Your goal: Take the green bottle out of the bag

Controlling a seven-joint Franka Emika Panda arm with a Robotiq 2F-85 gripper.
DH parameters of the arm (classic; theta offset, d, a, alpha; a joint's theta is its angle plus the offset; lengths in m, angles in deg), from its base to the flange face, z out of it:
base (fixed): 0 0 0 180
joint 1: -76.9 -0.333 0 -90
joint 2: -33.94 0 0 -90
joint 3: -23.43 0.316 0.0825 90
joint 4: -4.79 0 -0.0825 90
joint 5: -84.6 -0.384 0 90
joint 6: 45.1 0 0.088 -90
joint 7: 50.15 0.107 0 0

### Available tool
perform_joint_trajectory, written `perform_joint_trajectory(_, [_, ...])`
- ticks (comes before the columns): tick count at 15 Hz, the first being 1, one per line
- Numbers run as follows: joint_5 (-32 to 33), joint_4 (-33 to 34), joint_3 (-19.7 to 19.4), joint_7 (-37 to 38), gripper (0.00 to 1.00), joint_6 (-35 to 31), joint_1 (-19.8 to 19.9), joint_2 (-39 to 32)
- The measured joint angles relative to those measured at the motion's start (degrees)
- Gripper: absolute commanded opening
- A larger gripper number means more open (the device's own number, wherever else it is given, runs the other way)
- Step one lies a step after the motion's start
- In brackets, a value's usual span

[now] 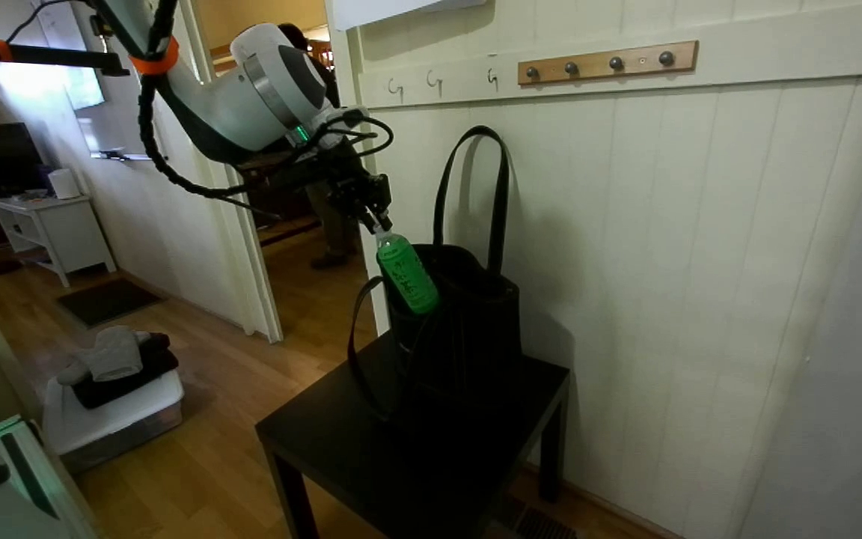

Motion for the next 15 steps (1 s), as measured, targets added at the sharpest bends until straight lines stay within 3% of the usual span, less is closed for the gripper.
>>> perform_joint_trajectory(4, [4.39,-1.73,-1.30,3.64,0.08,0.00,-0.67,2.64])
perform_joint_trajectory(9, [5.10,-4.17,-0.91,3.55,0.08,-0.11,-0.77,5.62])
perform_joint_trajectory(11, [3.22,-5.94,-0.40,1.63,0.08,-0.60,-0.75,6.89])
perform_joint_trajectory(15, [-7.34,-9.94,1.32,-7.76,0.08,-1.92,-0.54,8.72])
